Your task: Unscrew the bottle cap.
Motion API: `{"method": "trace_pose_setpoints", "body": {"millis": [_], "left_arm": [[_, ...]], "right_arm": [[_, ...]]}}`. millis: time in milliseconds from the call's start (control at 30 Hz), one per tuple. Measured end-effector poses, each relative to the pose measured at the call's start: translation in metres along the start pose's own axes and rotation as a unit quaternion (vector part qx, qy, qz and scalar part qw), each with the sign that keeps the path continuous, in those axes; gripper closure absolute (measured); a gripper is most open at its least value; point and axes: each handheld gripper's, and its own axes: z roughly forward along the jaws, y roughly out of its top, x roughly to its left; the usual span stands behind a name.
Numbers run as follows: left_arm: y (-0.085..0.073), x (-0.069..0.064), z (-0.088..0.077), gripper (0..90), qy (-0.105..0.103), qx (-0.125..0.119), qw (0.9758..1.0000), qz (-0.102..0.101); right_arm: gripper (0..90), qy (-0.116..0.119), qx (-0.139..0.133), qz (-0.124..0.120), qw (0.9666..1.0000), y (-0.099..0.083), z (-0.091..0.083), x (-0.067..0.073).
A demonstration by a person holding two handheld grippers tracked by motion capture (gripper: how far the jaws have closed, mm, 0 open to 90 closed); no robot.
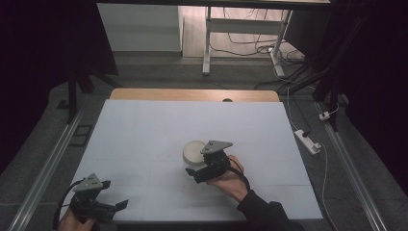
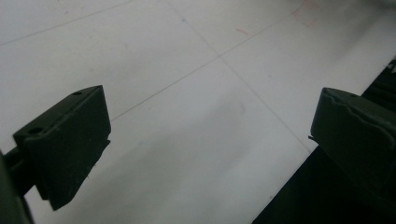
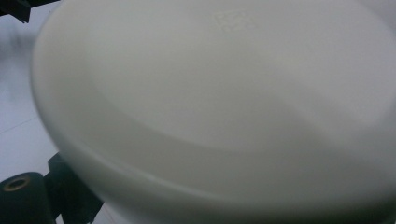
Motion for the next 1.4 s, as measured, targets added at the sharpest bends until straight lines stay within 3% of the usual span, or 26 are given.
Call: {"method": "trace_pose_setpoints", "body": {"millis": [33,400,767,1000,1400], "left_arm": [[0.002,0.0,0.001,0.0,-0.009,-0.004,0.9999,0.007],[0.019,-0.007,0.01,0.0,-0.02,-0.027,0.9987,0.038],[0.051,-0.014,0.023,0.0,-0.047,-0.038,0.9959,0.067],[0.075,-0.019,0.034,0.0,-0.056,-0.036,0.993,0.098],[0.114,-0.027,0.052,0.0,-0.066,-0.024,0.9885,0.134]], "right_arm": [[6.1,-0.001,0.0,-0.001,1.0,0.0,0.0,0.0],[6.1,0.003,-0.004,-0.003,1.0,0.0,-0.001,0.003],[6.1,0.01,-0.007,-0.005,0.9999,0.001,-0.002,0.004],[6.1,0.015,-0.01,-0.015,0.9997,0.001,-0.002,0.005],[6.1,0.024,-0.013,-0.024,0.9993,0.001,-0.002,0.008]]}}
